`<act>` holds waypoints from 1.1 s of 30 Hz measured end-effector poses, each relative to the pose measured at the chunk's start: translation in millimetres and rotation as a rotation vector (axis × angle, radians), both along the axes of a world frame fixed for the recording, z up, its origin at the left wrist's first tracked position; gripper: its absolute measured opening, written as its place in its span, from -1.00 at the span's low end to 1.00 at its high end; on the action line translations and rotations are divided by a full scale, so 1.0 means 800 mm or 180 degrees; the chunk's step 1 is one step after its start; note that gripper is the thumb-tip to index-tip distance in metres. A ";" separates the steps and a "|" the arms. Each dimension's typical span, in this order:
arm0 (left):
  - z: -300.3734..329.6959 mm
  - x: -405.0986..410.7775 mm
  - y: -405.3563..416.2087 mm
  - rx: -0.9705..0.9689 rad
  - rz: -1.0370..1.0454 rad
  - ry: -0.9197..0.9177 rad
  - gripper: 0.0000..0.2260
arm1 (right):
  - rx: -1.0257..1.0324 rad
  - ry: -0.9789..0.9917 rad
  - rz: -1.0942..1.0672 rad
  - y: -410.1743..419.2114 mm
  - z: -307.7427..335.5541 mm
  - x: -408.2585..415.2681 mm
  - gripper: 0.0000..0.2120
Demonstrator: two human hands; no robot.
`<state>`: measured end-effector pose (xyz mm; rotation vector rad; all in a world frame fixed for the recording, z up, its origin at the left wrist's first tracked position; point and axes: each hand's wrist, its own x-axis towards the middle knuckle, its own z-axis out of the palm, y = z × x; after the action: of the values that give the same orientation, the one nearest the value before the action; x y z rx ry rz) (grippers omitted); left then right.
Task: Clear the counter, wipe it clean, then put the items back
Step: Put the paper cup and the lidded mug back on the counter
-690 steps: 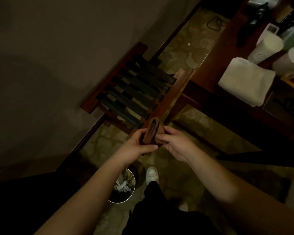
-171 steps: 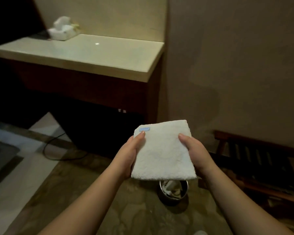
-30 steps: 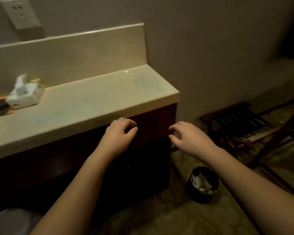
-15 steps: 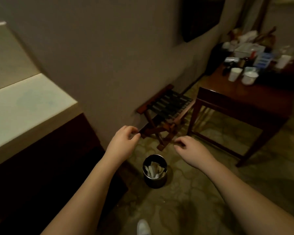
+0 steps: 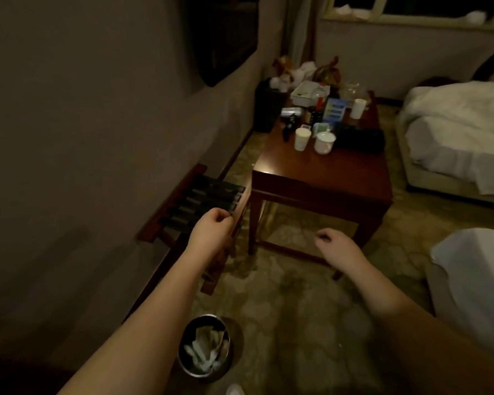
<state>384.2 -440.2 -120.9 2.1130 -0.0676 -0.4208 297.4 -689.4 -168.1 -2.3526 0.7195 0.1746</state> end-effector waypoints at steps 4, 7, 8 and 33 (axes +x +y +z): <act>0.005 0.093 -0.056 0.0033 -0.0320 0.0140 -0.86 | 0.0053 -0.0011 -0.0360 -0.057 0.012 0.058 -0.64; 0.001 0.148 -0.101 0.0211 -0.0552 -0.0038 -0.85 | 0.0150 -0.0084 -0.0487 -0.092 0.016 0.090 -0.63; -0.001 0.164 -0.116 0.0204 -0.0587 -0.0030 -0.85 | 0.0136 -0.0105 -0.0500 -0.104 0.018 0.100 -0.63; -0.125 0.526 -0.517 0.0236 -0.0348 0.0074 -0.45 | 0.0890 0.0116 -0.0763 -0.472 -0.089 0.473 -0.65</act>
<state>804.7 -853.7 -220.8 2.1835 -0.1567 -0.5200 675.4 -1067.3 -239.5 -1.9859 0.9245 0.1992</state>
